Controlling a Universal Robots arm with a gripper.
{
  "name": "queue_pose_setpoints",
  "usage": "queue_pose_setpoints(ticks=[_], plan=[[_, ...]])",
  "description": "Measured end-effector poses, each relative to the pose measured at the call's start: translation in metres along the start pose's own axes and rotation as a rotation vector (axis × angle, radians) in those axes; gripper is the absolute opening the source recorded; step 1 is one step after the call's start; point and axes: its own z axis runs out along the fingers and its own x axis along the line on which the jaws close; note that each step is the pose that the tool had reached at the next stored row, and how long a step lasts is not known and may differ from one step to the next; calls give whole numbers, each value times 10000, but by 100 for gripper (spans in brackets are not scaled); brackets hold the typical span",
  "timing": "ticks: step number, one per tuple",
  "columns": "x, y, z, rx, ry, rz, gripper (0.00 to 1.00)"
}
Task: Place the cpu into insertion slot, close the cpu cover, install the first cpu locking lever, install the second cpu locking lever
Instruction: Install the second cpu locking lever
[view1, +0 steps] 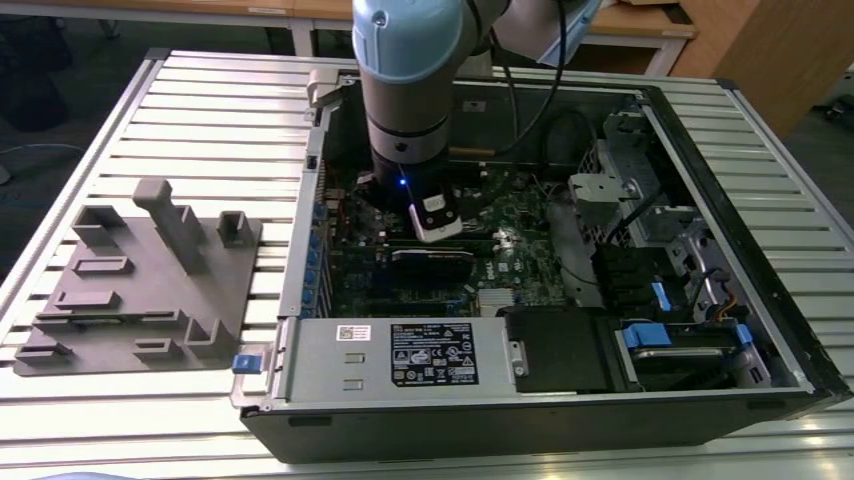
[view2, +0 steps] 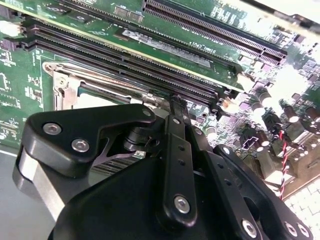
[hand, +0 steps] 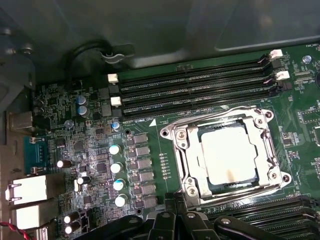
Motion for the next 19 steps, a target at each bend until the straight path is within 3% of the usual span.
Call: queue_pose_setpoints(ticks=[3, 7, 10, 19], plan=[[0, 11, -27, 0, -2, 0, 11], [-2, 37, -145, 10, -2, 1, 11], [-15, 50, -145, 10, -3, 0, 11], [-306, 191, -104, 14, -3, 1, 11]])
